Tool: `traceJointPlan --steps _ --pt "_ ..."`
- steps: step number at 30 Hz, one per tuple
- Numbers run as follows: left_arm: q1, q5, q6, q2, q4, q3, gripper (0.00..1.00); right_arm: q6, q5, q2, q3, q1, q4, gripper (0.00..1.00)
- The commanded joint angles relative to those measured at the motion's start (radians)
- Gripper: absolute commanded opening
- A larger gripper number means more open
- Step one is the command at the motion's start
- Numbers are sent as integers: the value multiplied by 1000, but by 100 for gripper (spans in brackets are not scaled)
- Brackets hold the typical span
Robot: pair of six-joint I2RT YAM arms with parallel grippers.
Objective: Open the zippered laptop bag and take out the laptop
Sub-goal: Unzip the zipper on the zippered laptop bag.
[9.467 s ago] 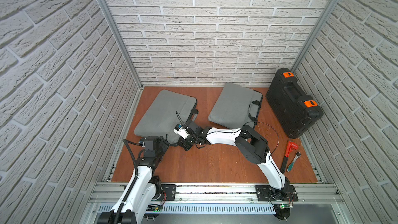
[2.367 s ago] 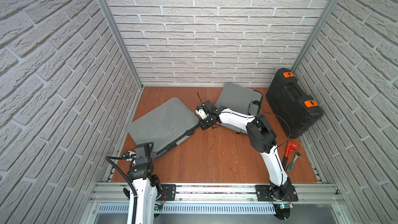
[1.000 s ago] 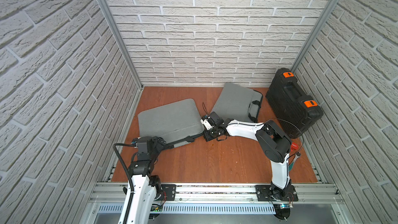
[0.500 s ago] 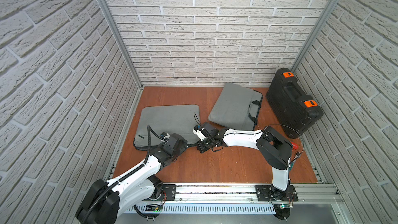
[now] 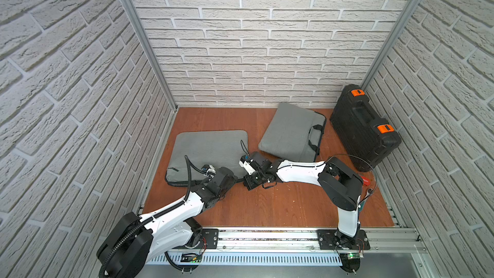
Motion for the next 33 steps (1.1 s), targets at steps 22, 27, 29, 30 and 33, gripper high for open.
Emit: traceJointPlan --steps 22,27,29,30,33 --pt "-4 -29 -71 -45 21 -64 15 -9 17 -67 3 19 -32 6" --pt "-3 -27 -66 -134 -60 -62 54 -9 3 -66 3 14 -31 6" --pt "-4 -15 -63 -161 -92 -57 61 -1 -19 -61 2 15 -13 6" --pt "-5 -7 -63 -172 -107 -53 62 3 -26 -59 5 14 -10 6" --pt "-9 22 -68 -191 -141 -41 67 8 -44 -56 10 14 0 6"
